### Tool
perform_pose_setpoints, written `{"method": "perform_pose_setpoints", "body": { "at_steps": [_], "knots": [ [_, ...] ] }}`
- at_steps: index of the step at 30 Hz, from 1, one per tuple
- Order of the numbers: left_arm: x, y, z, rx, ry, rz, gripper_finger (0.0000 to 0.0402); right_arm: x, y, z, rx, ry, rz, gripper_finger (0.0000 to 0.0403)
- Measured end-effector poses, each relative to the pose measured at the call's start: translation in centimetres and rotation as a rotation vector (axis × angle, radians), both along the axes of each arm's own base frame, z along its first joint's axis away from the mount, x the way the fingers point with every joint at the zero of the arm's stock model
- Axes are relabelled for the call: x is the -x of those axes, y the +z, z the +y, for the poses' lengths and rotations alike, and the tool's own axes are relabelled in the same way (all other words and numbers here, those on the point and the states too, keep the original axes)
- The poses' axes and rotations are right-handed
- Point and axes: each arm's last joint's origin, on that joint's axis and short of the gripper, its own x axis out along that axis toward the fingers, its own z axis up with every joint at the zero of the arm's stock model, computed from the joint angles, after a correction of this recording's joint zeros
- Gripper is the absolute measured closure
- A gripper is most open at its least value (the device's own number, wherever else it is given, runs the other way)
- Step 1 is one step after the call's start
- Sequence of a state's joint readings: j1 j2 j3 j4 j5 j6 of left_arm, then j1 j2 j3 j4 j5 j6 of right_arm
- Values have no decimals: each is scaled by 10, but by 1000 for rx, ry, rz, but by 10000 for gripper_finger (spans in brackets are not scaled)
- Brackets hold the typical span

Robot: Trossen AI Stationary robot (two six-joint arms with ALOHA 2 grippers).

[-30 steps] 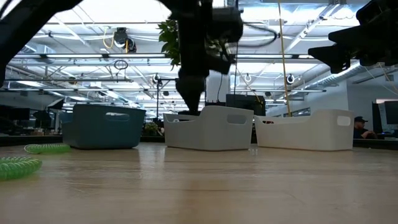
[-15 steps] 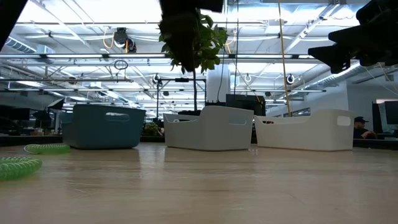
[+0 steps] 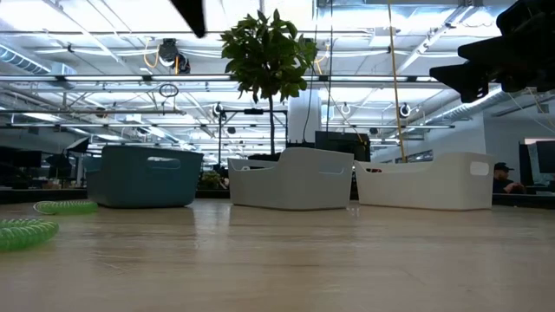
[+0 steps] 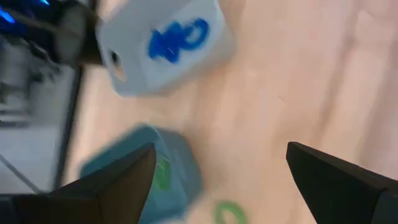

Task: Sort spring keychains
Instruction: Put the top green spring keychain into the blue bin

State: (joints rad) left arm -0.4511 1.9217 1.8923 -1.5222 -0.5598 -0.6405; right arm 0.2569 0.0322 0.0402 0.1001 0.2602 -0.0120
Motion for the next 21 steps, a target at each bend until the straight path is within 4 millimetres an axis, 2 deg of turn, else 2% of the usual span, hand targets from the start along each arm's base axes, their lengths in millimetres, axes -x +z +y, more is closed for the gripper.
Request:
{"method": "perform_pose_setpoints", "body": {
  "at_steps": [8,13,17,21],
  "knots": [
    [31,2,-44,183,127,-15,34,0,0,0,0,0,0,105],
    [43,1,-61,279,265,-40,34,0,0,0,0,0,0,105],
    [46,-2,-65,338,408,-56,34,0,0,0,0,0,0,105],
    [45,-16,-56,333,532,-30,34,0,0,0,0,0,0,105]
  ]
}}
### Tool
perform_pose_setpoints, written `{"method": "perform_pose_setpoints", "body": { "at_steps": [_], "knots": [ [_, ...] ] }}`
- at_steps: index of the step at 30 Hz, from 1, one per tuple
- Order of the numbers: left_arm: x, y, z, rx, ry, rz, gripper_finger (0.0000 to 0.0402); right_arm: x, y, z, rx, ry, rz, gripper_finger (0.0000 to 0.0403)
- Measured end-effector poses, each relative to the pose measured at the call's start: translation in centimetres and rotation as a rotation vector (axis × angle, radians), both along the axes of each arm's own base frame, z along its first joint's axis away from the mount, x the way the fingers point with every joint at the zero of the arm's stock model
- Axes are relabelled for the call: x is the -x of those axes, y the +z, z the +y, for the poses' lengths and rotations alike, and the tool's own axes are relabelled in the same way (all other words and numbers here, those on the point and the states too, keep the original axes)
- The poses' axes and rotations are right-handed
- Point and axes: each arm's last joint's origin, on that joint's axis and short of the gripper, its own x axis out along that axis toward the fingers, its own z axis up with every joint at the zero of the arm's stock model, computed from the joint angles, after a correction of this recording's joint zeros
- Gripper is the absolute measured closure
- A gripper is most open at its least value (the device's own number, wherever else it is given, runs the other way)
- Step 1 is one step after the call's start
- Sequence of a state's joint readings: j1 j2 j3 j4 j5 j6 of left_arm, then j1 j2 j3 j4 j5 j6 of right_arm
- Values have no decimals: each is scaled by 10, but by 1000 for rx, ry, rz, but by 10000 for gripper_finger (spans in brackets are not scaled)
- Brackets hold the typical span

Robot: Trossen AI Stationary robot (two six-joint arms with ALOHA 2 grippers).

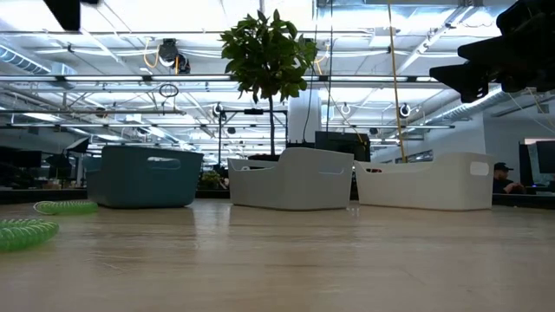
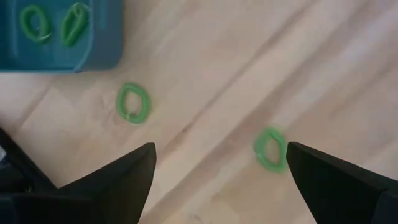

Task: Sort spring keychains
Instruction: Put the top green spring keychain into the blue bin

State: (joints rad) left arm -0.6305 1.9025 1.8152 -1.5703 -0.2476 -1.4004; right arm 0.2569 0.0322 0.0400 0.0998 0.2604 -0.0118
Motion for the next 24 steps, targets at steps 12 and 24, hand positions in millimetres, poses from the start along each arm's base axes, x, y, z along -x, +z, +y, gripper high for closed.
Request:
{"method": "perform_pose_setpoints", "body": {
  "at_steps": [12,24],
  "knots": [
    [17,-38,35,-24,159,86,35,0,0,0,0,0,0,105],
    [28,-108,64,90,155,44,35,0,0,0,0,0,0,105]
  ]
}}
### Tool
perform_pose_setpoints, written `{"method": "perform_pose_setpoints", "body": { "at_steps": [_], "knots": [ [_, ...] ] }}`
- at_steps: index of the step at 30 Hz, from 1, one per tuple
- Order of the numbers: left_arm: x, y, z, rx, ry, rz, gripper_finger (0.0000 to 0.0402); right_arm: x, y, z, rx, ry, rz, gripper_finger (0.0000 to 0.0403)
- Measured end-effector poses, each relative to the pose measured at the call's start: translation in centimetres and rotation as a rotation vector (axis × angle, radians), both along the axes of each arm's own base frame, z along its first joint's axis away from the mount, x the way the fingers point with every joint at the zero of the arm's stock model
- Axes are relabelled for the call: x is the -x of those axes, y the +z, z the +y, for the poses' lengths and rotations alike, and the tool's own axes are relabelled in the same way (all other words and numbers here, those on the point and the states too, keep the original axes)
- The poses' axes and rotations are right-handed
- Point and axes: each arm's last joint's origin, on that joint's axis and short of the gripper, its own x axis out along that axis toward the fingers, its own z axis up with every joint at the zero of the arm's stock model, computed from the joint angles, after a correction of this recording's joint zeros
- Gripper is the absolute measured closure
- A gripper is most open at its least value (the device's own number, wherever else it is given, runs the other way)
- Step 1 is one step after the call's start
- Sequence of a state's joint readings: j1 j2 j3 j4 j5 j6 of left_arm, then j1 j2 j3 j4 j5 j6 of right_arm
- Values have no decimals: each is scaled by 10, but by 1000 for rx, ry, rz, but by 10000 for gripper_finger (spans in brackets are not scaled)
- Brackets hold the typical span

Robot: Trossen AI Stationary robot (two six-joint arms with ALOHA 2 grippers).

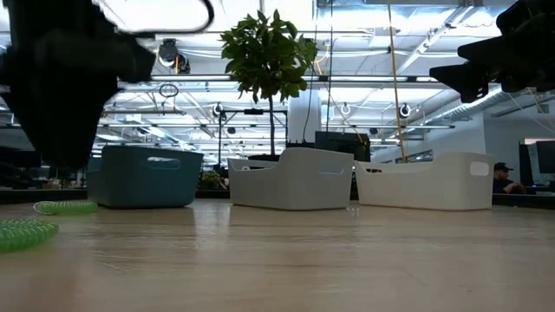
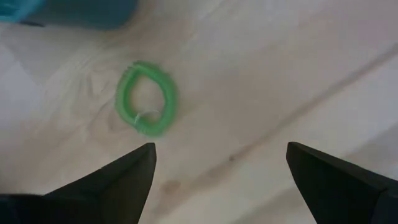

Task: Sort spring keychains
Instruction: Put the top green spring keychain into the blue bin

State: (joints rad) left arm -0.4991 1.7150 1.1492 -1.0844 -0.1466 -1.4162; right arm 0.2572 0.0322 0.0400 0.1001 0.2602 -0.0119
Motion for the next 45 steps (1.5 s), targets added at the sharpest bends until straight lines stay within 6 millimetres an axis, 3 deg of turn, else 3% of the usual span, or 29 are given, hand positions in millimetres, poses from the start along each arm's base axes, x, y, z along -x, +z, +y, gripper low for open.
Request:
{"method": "perform_pose_setpoints", "body": {
  "at_steps": [10,22,26,40,43,45],
  "knots": [
    [-1,-29,30,20,-49,33,35,0,0,0,0,0,0,105],
    [2,-51,37,134,-74,-12,44,0,0,0,0,0,0,105],
    [1,-49,36,156,-82,-27,96,0,0,0,0,0,0,105],
    [3,-46,32,201,-62,-28,344,0,0,0,0,0,0,105],
    [7,-42,29,231,-69,-29,385,0,0,0,0,0,0,105],
    [10,-34,26,247,-89,-54,390,0,0,0,0,0,0,105]
  ]
}}
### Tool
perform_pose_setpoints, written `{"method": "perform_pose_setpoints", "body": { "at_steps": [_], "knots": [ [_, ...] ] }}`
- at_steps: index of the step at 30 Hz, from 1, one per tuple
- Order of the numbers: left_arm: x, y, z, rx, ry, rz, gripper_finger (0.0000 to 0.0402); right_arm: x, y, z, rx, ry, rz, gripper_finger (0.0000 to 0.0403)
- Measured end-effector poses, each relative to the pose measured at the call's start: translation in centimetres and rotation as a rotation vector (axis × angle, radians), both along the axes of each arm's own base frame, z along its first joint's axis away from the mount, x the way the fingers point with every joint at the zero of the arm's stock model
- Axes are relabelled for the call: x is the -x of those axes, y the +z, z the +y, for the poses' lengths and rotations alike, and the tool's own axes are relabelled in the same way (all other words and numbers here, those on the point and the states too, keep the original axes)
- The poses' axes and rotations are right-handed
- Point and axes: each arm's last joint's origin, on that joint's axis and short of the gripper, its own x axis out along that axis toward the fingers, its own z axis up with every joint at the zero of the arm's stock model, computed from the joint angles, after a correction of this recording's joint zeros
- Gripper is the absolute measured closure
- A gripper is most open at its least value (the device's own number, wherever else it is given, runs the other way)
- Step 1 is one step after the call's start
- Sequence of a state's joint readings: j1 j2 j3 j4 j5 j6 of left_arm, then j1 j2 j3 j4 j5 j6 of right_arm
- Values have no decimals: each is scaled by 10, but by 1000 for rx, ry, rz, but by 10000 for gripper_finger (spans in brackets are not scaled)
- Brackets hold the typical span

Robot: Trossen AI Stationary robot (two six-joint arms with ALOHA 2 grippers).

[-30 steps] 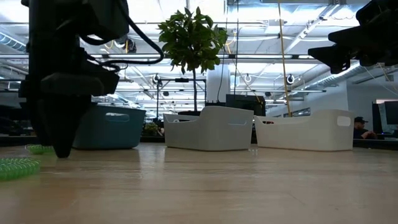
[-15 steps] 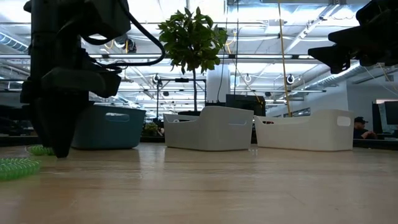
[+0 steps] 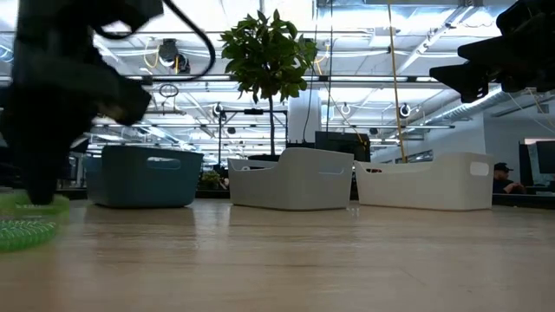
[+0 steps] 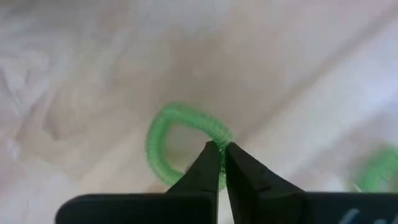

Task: Sort spring keychains
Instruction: Put the top green spring keychain into the blue bin

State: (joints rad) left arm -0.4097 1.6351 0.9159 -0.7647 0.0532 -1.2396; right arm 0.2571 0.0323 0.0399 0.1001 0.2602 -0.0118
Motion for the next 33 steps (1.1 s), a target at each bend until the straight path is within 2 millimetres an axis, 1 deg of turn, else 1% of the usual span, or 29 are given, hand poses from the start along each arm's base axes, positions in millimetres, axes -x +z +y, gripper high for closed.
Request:
{"method": "perform_pose_setpoints", "body": {
  "at_steps": [8,11,17,22,27,33],
  "knots": [
    [14,37,-9,1,-36,-108,394,0,0,0,0,0,0,105],
    [15,52,-13,18,-60,-150,396,0,0,0,0,0,0,105],
    [18,80,-21,3,-116,-158,396,0,0,0,0,0,0,105],
    [21,108,-28,-15,-151,-162,397,0,0,0,0,0,0,105],
    [24,123,-36,-1,-177,-171,397,0,0,0,0,0,0,105],
    [29,127,-50,50,-197,-168,397,0,0,0,0,0,1,105]
  ]
}}
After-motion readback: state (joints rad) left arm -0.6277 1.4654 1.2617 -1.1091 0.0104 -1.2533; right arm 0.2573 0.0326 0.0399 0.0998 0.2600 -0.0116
